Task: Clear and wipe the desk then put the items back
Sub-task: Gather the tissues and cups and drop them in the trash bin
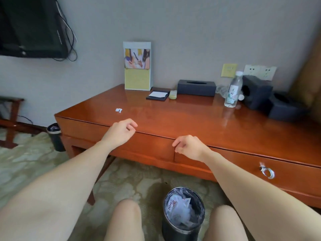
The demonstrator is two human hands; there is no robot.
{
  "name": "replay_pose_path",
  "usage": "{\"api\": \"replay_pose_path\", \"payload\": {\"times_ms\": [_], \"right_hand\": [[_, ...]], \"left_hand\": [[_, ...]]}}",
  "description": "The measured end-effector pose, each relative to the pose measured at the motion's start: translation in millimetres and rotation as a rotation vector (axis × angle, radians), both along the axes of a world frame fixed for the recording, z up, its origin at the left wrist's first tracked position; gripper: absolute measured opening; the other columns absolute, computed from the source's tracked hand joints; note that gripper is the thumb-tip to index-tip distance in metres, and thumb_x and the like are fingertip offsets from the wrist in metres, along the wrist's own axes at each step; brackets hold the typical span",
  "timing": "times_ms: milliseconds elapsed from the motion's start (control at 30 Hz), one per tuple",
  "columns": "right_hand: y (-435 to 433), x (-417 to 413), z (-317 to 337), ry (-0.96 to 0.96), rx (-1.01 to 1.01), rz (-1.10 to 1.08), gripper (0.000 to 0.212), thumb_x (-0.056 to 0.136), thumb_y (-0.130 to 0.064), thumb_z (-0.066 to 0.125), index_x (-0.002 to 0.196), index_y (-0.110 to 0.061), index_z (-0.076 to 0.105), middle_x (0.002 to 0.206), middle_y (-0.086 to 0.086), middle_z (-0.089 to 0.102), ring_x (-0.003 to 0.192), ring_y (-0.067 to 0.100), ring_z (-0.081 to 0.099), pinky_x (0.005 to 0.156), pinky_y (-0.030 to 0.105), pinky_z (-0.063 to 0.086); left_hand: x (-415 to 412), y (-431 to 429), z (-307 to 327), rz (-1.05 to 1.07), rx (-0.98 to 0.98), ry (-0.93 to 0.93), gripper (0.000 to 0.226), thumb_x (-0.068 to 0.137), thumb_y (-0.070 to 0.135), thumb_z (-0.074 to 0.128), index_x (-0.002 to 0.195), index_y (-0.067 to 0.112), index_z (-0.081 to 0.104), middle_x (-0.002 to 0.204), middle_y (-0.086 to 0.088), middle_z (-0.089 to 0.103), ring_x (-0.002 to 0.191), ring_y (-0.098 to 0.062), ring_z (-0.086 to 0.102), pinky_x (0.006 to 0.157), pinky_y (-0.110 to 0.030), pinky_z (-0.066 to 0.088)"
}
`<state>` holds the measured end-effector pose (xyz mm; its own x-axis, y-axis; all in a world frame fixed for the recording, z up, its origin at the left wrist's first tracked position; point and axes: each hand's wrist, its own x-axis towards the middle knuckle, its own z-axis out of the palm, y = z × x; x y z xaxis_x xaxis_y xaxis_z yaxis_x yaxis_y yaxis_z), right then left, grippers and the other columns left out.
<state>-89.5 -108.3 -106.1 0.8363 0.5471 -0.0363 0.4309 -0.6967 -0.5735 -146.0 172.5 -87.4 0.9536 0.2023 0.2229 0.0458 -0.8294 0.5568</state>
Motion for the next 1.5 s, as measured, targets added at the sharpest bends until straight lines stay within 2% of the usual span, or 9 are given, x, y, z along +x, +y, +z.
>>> {"api": "replay_pose_path", "payload": {"times_ms": [167, 367, 533, 633, 767, 900, 1033, 1233, 1500], "right_hand": [[-19.7, 32.6, 41.7, -0.008, 0.165, -0.149, 0.016, 0.096, -0.015, 0.052, 0.098, -0.023, 0.065, 0.088, -0.004, 0.073, 0.080, 0.010, 0.070, 0.065, 0.018, 0.049], [-42.8, 87.0, 55.3, -0.057, 0.076, -0.318, 0.018, 0.094, -0.017, 0.054, 0.092, -0.032, 0.064, 0.089, -0.007, 0.071, 0.089, 0.013, 0.066, 0.088, 0.032, 0.052], [-51.6, 117.1, 47.1, -0.047, 0.011, -0.406, 0.020, 0.092, -0.016, 0.053, 0.093, -0.032, 0.064, 0.087, -0.010, 0.071, 0.090, 0.014, 0.065, 0.092, 0.038, 0.053], [-48.0, 130.4, 42.1, -0.046, -0.013, -0.420, 0.021, 0.092, -0.015, 0.051, 0.094, -0.032, 0.064, 0.086, -0.012, 0.070, 0.090, 0.014, 0.065, 0.091, 0.038, 0.053], [-37.6, 139.1, 39.2, -0.072, -0.035, -0.430, 0.023, 0.095, -0.018, 0.047, 0.095, -0.033, 0.064, 0.086, -0.012, 0.069, 0.093, 0.014, 0.063, 0.090, 0.036, 0.052], [-31.4, 136.8, 36.3, -0.096, -0.041, -0.448, 0.021, 0.094, -0.020, 0.048, 0.093, -0.035, 0.064, 0.094, -0.007, 0.069, 0.093, 0.017, 0.063, 0.088, 0.037, 0.053], [-25.5, 123.7, 40.0, -0.098, -0.044, -0.444, 0.018, 0.092, -0.024, 0.052, 0.094, -0.036, 0.065, 0.101, -0.004, 0.068, 0.100, 0.021, 0.061, 0.092, 0.038, 0.051], [-18.8, 92.7, 49.8, -0.112, -0.061, -0.375, 0.019, 0.095, -0.020, 0.051, 0.102, -0.030, 0.065, 0.101, -0.004, 0.060, 0.093, 0.020, 0.059, 0.080, 0.029, 0.048], [-35.7, 40.6, 54.5, -0.139, -0.056, -0.373, 0.021, 0.094, -0.018, 0.051, 0.103, -0.028, 0.067, 0.105, -0.003, 0.062, 0.099, 0.021, 0.060, 0.088, 0.034, 0.051]], "left_hand": [[52.6, 25.1, 22.6, 0.099, 0.086, -0.007, 0.037, 0.096, 0.023, 0.054, 0.133, 0.022, 0.048, 0.133, -0.007, 0.052, 0.114, -0.024, 0.056, 0.098, -0.039, 0.047], [120.8, 56.1, 20.4, 0.133, 0.126, 0.141, 0.054, 0.097, 0.025, 0.053, 0.147, 0.021, 0.033, 0.148, -0.018, 0.038, 0.128, -0.036, 0.048, 0.106, -0.044, 0.042], [165.5, 70.9, 10.2, 0.129, 0.146, 0.242, 0.056, 0.098, 0.024, 0.051, 0.150, 0.023, 0.030, 0.152, -0.017, 0.035, 0.133, -0.037, 0.043, 0.110, -0.046, 0.038], [181.5, 69.9, -0.6, 0.144, 0.227, 0.251, 0.046, 0.100, 0.020, 0.045, 0.146, 0.019, 0.041, 0.147, -0.016, 0.044, 0.133, -0.036, 0.042, 0.112, -0.043, 0.035], [183.7, 66.8, -4.4, 0.240, 0.204, 0.081, 0.037, 0.095, 0.001, 0.043, 0.120, 0.016, 0.065, 0.131, -0.013, 0.059, 0.121, -0.034, 0.054, 0.105, -0.043, 0.043], [171.3, 45.8, 4.9, 0.201, 0.131, 0.027, 0.030, 0.099, 0.007, 0.043, 0.094, 0.021, 0.069, 0.116, -0.010, 0.066, 0.109, -0.029, 0.061, 0.096, -0.041, 0.047], [159.4, 10.6, 14.5, 0.059, 0.078, 0.056, 0.024, 0.098, 0.011, 0.050, 0.090, 0.025, 0.068, 0.105, -0.003, 0.067, 0.101, -0.020, 0.062, 0.096, -0.039, 0.050], [140.0, -51.4, 29.2, -0.168, 0.018, 0.050, 0.013, 0.091, 0.014, 0.064, 0.088, 0.026, 0.067, 0.085, 0.010, 0.065, 0.088, -0.011, 0.064, 0.088, -0.032, 0.051], [95.0, -109.5, 32.8, -0.269, 0.015, 0.024, 0.008, 0.089, 0.016, 0.066, 0.089, 0.023, 0.070, 0.080, 0.011, 0.070, 0.079, -0.006, 0.066, 0.077, -0.030, 0.055]]}}
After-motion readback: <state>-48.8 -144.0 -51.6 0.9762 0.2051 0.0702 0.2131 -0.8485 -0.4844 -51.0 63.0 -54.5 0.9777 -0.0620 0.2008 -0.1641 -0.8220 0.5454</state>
